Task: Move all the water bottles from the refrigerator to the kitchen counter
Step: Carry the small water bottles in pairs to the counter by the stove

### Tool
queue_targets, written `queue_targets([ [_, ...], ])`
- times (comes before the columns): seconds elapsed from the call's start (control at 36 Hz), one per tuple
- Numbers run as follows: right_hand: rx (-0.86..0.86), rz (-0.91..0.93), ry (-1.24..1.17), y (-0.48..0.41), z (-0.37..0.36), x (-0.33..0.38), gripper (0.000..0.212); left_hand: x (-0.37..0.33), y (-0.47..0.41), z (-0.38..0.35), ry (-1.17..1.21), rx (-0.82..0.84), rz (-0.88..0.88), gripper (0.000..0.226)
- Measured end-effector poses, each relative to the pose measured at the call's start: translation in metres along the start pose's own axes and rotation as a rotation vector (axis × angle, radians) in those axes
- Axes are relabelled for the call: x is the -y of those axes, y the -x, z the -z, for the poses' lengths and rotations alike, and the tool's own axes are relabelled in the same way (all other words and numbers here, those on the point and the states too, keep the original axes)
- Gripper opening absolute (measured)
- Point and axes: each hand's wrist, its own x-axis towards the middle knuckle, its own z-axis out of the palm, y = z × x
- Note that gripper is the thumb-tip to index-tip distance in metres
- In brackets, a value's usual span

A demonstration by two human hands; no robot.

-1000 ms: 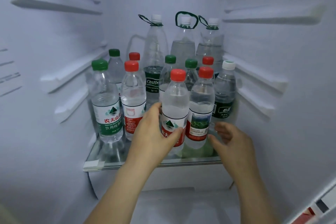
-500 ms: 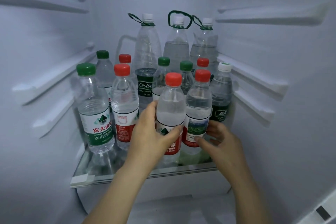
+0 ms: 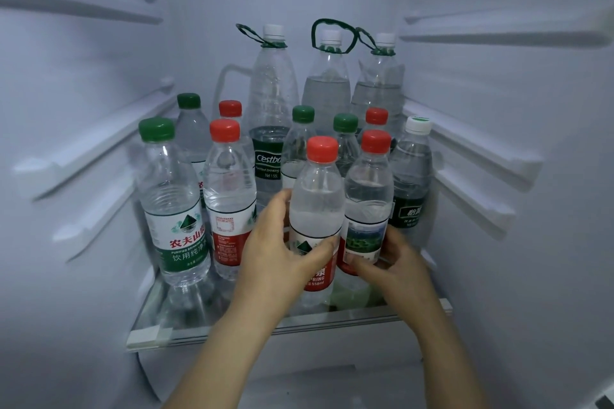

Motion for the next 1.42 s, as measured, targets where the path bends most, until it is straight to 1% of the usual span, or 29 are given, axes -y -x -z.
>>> queue_targets([
  [0.08,0.004,0.007,0.005,-0.001,-0.001,-0.003,0.056,0.0,0.0,0.0,0.048,0.008,0.021,0.058],
  [0.19,-0.007,0.013,-0.017,-0.002,-0.002,-0.004,0.052,0.002,0.0,-0.002,0.103,0.013,0.049,0.063],
  [0.39,-0.092,0.073,0.007,0.003,-0.006,-0.005,0.044,0.0,0.002,-0.002,0.146,-0.015,0.062,0.068],
  [0.64,-0.131,0.102,0.021,0.025,0.003,-0.006,0.042,-0.009,0.027,0.006,0.162,-0.093,0.052,0.058],
  [0.89,-0.128,0.115,-0.004,0.05,0.016,0.017,0.039,-0.02,0.052,0.015,0.229,-0.122,0.046,0.063],
  [1.08,-0.207,0.126,0.02,0.091,0.017,0.041,0.042,-0.036,0.07,0.028,0.249,-0.069,-0.014,0.059],
  [1.25,-0.321,0.102,0.074,0.133,0.019,0.063,0.036,-0.048,0.088,0.038,0.304,0.036,-0.061,0.058],
  [1.31,-0.364,0.094,0.081,0.15,0.019,0.068,0.037,-0.051,0.096,0.038,0.319,0.067,-0.067,0.061],
  [1.42,-0.456,0.065,0.118,0.184,0.021,0.077,0.038,-0.056,0.115,0.037,0.34,0.145,-0.083,0.058],
])
